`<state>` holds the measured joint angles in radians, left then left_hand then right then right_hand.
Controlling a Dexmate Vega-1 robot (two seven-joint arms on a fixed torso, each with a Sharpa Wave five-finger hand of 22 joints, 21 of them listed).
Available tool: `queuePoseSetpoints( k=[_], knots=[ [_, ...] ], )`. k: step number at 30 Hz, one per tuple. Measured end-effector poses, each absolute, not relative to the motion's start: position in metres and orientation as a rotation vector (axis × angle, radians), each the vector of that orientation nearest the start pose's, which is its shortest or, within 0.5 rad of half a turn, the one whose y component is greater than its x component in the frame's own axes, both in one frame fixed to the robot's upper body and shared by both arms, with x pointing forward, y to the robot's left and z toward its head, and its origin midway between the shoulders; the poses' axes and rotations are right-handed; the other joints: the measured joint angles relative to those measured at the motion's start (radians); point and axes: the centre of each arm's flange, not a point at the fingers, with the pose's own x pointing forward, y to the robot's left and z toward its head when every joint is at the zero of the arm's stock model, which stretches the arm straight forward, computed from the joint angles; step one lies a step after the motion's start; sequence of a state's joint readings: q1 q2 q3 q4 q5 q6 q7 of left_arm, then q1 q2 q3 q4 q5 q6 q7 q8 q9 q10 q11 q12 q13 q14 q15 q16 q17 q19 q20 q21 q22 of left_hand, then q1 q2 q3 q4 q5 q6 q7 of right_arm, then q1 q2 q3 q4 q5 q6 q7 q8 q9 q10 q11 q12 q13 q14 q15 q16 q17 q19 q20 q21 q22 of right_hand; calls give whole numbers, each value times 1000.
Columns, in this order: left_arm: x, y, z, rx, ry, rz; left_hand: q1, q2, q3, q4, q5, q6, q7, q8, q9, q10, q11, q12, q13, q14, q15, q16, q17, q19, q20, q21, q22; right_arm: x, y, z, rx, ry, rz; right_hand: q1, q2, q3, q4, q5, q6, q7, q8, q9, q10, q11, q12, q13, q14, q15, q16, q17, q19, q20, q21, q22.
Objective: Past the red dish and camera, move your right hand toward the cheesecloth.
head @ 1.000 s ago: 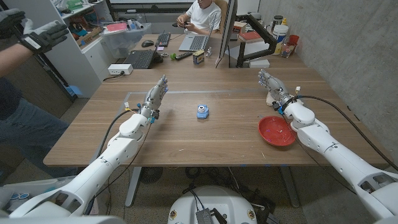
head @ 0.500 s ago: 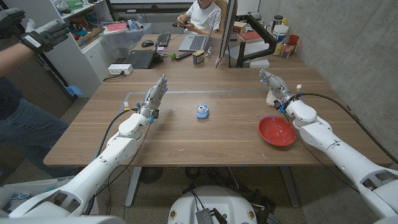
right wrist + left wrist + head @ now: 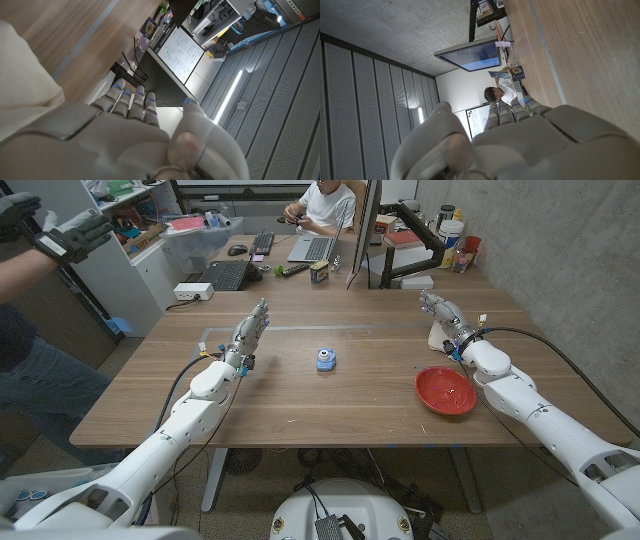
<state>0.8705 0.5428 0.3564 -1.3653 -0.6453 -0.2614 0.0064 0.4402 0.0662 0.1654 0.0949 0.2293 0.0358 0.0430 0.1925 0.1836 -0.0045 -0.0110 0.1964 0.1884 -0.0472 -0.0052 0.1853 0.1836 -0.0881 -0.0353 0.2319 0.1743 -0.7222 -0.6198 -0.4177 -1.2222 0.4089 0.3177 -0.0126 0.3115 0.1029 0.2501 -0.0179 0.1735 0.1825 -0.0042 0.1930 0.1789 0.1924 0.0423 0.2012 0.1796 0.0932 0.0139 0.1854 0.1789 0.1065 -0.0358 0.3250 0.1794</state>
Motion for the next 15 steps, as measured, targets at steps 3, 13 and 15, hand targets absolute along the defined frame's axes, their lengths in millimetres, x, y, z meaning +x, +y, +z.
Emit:
queuePoseSetpoints(
  k=[3, 13, 15],
  knots=[
    [644, 297, -24, -24, -592, -187, 0, 0, -4, -4, 0, 0, 0, 0, 0, 0, 0, 0, 0, 0, 0, 0, 0, 0, 0, 0, 0, 658, -332, 21, -325, -658, 94, 0, 0, 0, 0, 0, 5, -5, 1, 0, 1, -7, 0, 0, 0, 0, 0, 0, 4, -4, 0, 0],
    [645, 298, -22, -23, -593, -187, 0, 0, -4, -4, 0, 0, 0, 0, 0, 0, 0, 0, 0, 0, 0, 0, 0, 0, 0, 0, 0, 657, -337, 24, -363, -662, 74, 0, 0, 0, -8, 0, 18, -17, 1, 5, 2, -9, 0, 0, 0, 0, 0, 0, 3, -3, -7, 0],
    [645, 298, -22, -23, -594, -187, 0, 0, -4, -4, 0, 0, 0, 0, 0, 0, 0, 0, 0, 0, 0, 0, 0, 0, 0, -4, 0, 657, -338, 25, -371, -663, 70, 0, 0, 0, -8, 0, 25, -25, 3, 5, 6, -12, 0, 0, 0, 0, 0, 0, 3, -3, -8, 0]
  ],
)
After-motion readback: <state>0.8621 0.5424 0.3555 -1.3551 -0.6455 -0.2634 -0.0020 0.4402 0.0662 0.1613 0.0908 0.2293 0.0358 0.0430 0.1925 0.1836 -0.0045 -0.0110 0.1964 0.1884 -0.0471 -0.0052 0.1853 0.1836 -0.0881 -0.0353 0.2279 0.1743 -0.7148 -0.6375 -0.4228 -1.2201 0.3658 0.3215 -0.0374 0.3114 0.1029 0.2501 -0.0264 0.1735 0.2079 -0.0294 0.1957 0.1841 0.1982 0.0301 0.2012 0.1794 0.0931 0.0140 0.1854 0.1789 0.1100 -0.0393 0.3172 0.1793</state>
